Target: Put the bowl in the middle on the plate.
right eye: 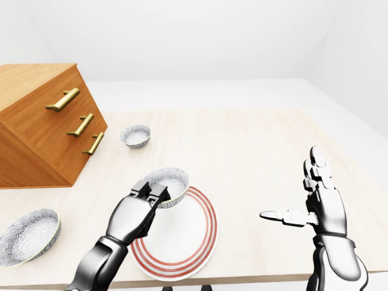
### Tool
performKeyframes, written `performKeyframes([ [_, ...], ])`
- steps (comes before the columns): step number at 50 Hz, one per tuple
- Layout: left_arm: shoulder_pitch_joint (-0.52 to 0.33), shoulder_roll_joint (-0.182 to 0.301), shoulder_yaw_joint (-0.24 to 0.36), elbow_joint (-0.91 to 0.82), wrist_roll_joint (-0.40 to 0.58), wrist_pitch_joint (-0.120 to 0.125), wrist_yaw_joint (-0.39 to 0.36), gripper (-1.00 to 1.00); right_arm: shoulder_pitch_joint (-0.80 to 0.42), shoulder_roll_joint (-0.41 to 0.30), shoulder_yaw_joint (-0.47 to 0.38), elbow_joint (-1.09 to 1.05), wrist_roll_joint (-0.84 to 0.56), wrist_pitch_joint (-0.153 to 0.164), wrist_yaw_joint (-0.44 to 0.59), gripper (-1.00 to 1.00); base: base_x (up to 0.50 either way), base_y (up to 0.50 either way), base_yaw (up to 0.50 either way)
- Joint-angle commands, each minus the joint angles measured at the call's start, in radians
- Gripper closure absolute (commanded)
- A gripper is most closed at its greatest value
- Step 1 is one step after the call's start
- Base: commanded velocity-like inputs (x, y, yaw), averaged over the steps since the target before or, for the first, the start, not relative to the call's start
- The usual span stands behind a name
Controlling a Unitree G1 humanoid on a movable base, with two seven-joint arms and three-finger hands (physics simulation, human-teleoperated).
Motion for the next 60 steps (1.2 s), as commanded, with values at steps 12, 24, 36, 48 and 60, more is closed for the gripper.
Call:
performKeyframes([
  [12, 0.099, 0.087, -0.191, 0.027, 0.232, 0.0, 0.194, 1.0, 0.002, 0.002, -0.002, -0.008, -0.002, 0.0, 0.006, -1.0, 0.0, 0.0, 0.0],
  [24, 0.09, 0.113, -0.238, 0.057, 0.269, 0.0, 0.218, 1.0, 0.004, 0.005, -0.002, -0.003, -0.001, 0.0, 0.007, -1.0, 0.0, 0.0, 0.0],
  [36, 0.097, 0.12, -0.243, 0.039, 0.256, 0.0, 0.184, 1.0, 0.004, 0.003, -0.002, -0.005, 0.0, 0.0, 0.006, -1.0, 0.0, 0.0, 0.0],
  [48, 0.098, 0.12, -0.231, 0.051, 0.256, 0.0, 0.145, 1.0, 0.003, 0.002, -0.002, 0.002, 0.0, 0.0, 0.005, -1.0, 0.0, 0.0, 0.0],
  [60, 0.105, 0.12, -0.219, 0.033, 0.237, 0.0, 0.103, 1.0, 0.002, 0.0, 0.001, 0.006, 0.0, 0.0, 0.002, -1.0, 0.0, 0.0, 0.0],
])
